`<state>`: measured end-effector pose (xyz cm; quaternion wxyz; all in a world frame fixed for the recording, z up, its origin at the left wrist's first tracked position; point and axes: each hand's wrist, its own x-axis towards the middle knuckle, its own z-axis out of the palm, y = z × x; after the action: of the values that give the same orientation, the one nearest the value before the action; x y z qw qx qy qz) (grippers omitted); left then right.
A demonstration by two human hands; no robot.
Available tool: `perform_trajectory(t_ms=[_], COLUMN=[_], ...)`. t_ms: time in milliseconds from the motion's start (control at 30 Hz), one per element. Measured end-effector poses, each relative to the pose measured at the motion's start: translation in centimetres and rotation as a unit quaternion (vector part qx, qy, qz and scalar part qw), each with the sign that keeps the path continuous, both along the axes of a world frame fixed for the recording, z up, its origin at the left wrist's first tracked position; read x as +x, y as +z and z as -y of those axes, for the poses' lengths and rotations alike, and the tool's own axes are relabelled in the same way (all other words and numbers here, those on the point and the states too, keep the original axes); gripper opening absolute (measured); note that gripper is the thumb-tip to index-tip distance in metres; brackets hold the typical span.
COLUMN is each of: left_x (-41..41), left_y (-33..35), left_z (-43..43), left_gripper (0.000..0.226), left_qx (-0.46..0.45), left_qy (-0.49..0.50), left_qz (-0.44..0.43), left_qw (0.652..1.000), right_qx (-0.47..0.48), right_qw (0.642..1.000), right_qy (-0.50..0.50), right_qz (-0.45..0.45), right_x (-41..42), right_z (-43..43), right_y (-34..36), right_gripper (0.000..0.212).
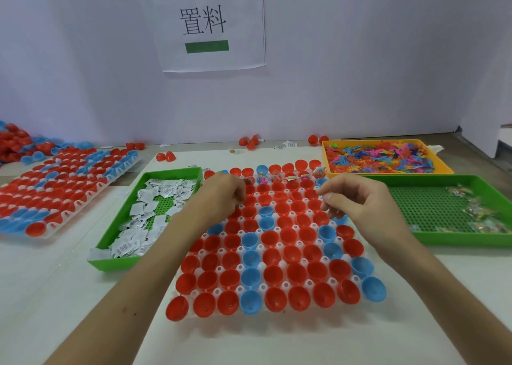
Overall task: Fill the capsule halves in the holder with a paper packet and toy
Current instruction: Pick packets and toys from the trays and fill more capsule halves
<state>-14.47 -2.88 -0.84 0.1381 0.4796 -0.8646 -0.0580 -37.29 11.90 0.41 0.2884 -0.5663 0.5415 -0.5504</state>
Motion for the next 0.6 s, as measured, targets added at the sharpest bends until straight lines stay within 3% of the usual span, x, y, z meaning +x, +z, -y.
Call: perform_trajectory(t_ms=[300, 500, 600], left_x=[1.2, 2.8, 4.6], left_y=[0.2, 0.4, 0.4], left_z=[0.5, 0.6, 0.7], left_gripper=[0.018, 0.021, 0.023], left_qx=[-0.039, -0.053, -0.096], left_qy=[-0.028, -0.012, 0.052], left_qz=[-0.013, -0.126, -0.200], left_qw=[0.999, 0.991, 0.974], right_qx=[-0.012, -0.017, -0.019], right_qw=[1.000, 1.000, 1.000], right_qy=[-0.008, -0.007, -0.016], right_qz=[-0.002, -0.004, -0.008], right_x=[-0.5, -0.5, -0.7], right_z=[0.1, 0.3, 0.4], right_y=[0.2, 0.0, -0.1], right_gripper=[0.030, 0.029, 0.028])
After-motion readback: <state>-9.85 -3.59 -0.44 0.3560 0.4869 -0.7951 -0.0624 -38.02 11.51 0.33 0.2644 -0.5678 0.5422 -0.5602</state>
